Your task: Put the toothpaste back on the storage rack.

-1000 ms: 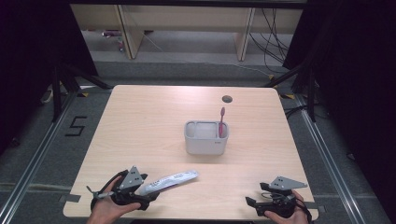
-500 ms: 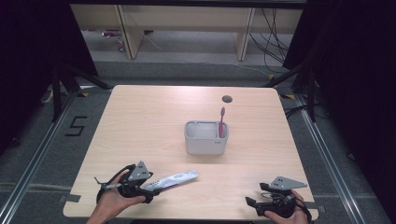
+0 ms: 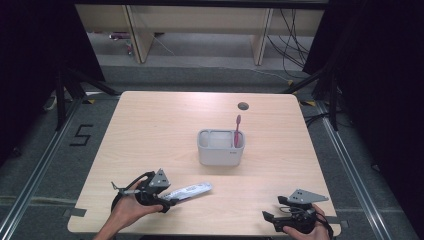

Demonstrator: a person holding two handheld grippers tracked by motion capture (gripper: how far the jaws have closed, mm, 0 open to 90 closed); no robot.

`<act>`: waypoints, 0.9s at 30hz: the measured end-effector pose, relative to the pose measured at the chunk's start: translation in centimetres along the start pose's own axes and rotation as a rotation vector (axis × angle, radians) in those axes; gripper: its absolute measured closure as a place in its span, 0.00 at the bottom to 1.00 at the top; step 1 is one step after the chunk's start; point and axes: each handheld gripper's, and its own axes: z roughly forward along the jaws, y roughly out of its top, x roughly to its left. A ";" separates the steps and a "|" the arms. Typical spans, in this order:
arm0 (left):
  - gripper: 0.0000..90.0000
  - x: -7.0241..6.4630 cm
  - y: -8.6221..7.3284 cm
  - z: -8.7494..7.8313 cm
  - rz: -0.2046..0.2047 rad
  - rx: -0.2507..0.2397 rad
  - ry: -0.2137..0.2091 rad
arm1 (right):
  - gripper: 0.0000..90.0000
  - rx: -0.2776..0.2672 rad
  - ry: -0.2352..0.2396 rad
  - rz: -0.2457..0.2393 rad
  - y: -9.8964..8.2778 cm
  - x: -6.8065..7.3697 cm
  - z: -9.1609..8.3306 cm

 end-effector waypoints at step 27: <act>0.55 0.3 1.8 1.9 0.037 0.107 -0.061 | 0.21 -0.007 0.001 0.034 -0.1 0.1 -0.1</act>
